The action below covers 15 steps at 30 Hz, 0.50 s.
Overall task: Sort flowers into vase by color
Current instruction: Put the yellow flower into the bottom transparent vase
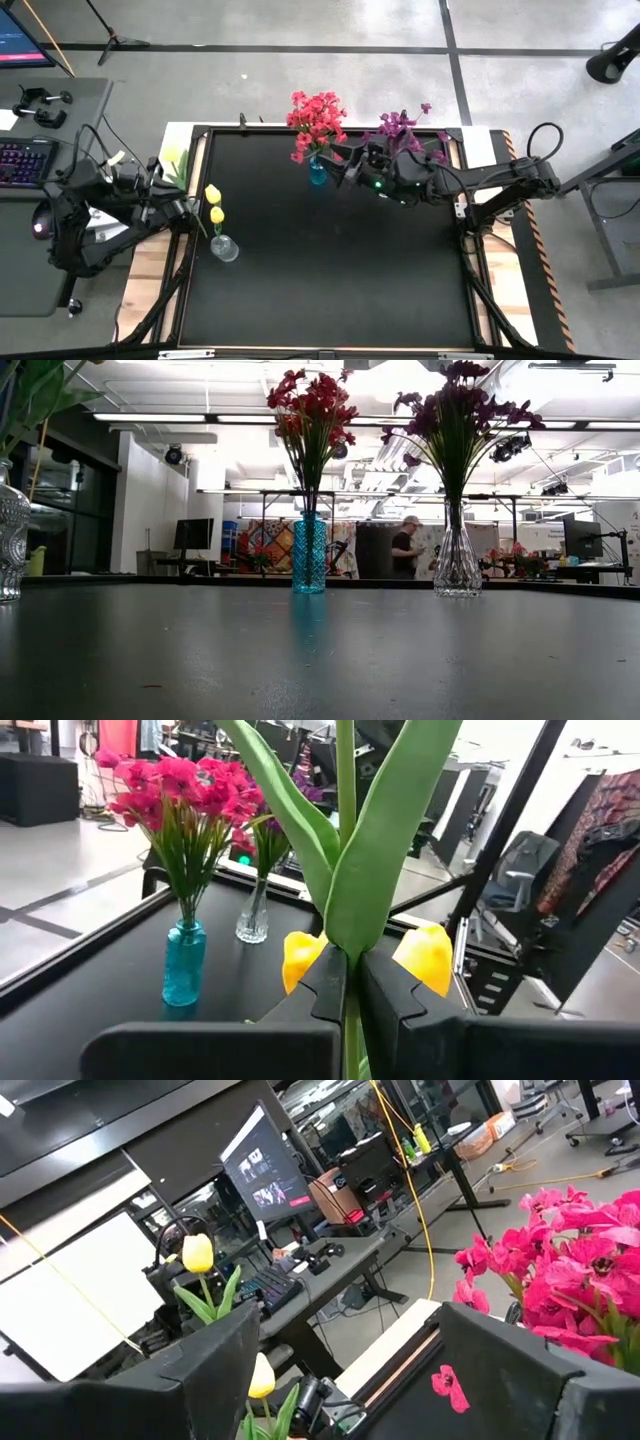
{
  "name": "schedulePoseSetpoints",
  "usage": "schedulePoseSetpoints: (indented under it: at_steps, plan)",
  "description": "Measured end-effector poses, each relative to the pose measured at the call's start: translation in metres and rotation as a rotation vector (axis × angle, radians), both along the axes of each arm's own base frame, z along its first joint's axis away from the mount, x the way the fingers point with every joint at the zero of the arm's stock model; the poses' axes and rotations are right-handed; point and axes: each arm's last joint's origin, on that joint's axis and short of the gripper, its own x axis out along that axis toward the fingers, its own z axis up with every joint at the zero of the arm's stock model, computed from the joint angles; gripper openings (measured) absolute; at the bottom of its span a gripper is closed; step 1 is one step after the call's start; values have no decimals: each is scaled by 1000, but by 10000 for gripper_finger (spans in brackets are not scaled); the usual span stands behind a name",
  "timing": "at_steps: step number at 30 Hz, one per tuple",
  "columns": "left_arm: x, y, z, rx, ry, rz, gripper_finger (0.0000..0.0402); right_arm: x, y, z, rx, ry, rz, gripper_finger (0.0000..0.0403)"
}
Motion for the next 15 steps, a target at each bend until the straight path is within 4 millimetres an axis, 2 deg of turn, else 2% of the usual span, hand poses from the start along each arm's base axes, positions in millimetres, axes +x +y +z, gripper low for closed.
schedulePoseSetpoints:
  at_steps: [3, 10, 15]
  plan:
    - [2, -1, -1, 1, -5, -16, 0, 0, 0, 0, 2, -1, -2, 298]
    - [9, 1, -21, -72, 26, 45, 0, -1, -3, 0, 28, -14, -44, 298]
    - [10, -1, -17, -39, -10, 32, 0, -1, -3, 0, 42, -21, -48, 298]
